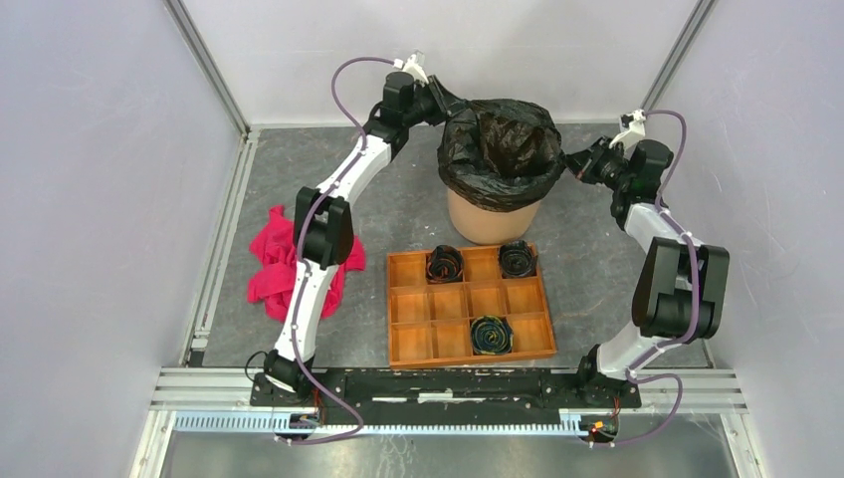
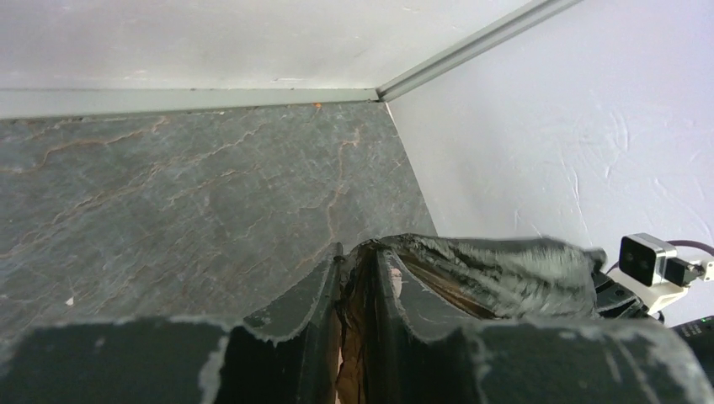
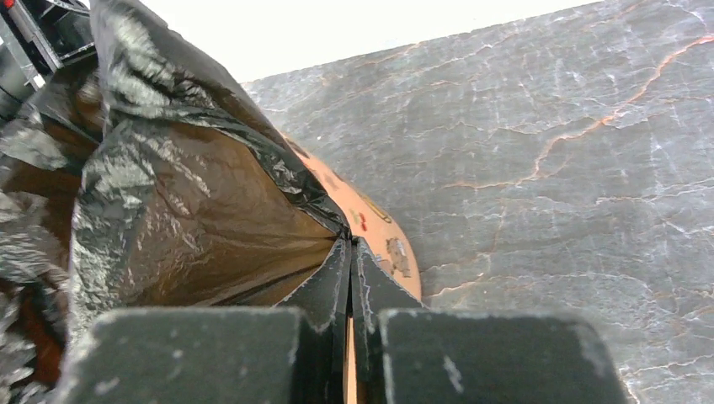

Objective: Put the trash bags into the trash bin

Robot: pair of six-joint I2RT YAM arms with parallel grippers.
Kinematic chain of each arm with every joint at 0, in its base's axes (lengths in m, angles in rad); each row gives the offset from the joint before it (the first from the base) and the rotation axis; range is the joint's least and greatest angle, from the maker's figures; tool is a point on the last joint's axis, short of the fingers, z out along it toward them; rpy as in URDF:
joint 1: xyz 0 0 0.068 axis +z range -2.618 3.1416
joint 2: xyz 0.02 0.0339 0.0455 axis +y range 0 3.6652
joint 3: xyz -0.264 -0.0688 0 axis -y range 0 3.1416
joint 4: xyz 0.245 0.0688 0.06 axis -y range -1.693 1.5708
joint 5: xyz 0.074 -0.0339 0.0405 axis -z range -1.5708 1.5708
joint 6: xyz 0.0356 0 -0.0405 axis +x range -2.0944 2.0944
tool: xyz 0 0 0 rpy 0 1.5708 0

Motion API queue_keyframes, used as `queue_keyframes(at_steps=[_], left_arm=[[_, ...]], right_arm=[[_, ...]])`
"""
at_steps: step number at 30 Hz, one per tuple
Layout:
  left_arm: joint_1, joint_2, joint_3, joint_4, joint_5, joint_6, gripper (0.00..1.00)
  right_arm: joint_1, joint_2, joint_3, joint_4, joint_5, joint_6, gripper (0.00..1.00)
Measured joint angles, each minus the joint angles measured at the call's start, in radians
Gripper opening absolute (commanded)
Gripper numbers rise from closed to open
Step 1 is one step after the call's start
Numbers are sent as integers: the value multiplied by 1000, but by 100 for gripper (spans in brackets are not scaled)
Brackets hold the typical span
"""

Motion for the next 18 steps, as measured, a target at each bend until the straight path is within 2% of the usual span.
queue_keyframes(at_steps=[10, 18], left_arm=[[41, 45, -77, 43, 22, -91, 25], [52, 16, -235, 43, 58, -90, 24]], right_arm=[[20, 95, 24, -68, 58, -71, 0], [53, 64, -23, -131, 65, -132, 1]])
